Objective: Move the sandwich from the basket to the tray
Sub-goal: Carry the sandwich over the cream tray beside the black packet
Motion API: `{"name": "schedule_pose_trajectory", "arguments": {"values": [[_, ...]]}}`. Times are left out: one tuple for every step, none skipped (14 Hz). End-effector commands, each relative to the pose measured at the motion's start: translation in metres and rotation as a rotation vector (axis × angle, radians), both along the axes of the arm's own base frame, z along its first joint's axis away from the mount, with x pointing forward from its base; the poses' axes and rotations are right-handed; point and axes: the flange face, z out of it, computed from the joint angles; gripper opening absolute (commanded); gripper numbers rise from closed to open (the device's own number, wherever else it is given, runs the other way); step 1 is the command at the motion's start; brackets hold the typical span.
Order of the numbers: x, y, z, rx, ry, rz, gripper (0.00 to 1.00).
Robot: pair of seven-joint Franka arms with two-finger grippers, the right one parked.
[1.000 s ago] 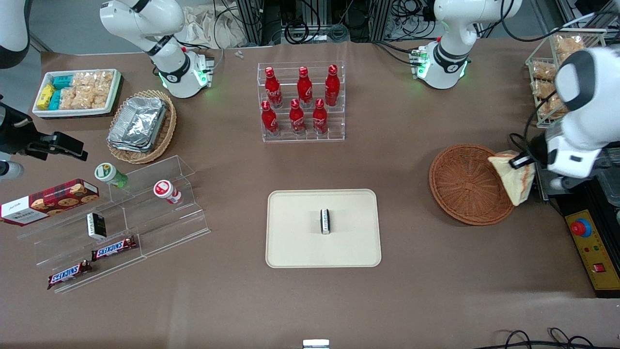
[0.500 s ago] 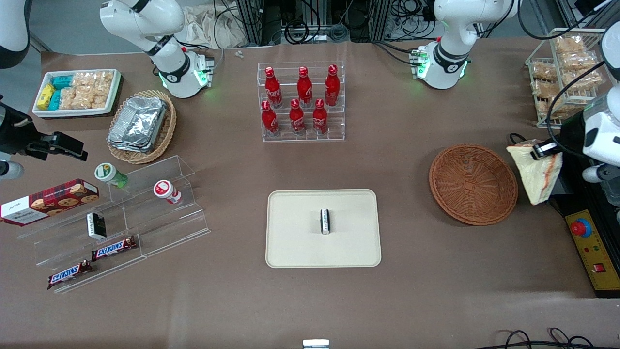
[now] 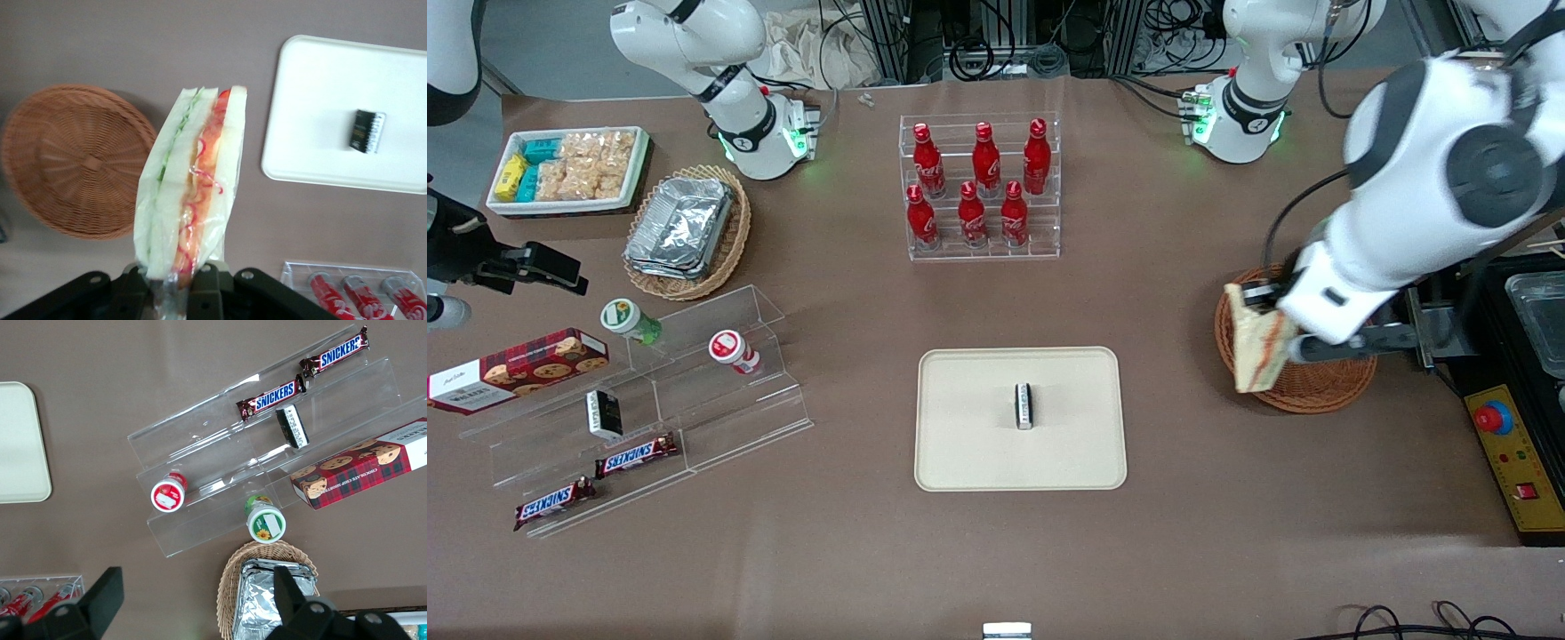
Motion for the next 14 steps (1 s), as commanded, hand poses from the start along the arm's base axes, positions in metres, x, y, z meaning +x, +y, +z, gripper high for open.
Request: {"name": "schedule_pose_trajectory", "arguments": {"values": [[0.007, -0.06, -0.04, -0.009, 0.009, -0.028, 0.0], [0.009, -0.075, -0.067, 0.009, 0.031, -0.027, 0.0], [0.013, -0.09, -0.092, 0.03, 0.022, -0.031, 0.0], [0.015, -0.109, -0.112, 0.036, -0.007, -0.032, 0.0], [0.015, -0.128, -0.131, 0.031, -0.021, -0.031, 0.0], [0.016, -0.14, -0.153, 0.02, -0.017, -0.028, 0.0], [0.017, -0.151, -0.174, 0.006, -0.018, -0.03, 0.0], [0.02, -0.157, -0.195, -0.01, -0.027, -0.025, 0.0], [0.023, -0.161, -0.212, -0.018, -0.036, -0.012, 0.0], [0.022, -0.167, -0.227, 0.003, -0.046, -0.021, 0.0], [0.022, -0.165, -0.241, 0.045, -0.055, -0.017, 0.0], [0.022, -0.165, -0.253, 0.08, -0.066, -0.003, 0.0], [0.024, -0.165, -0.266, 0.088, -0.082, -0.002, 0.0], [0.026, -0.167, -0.271, 0.075, -0.1, 0.002, 0.0]]}}
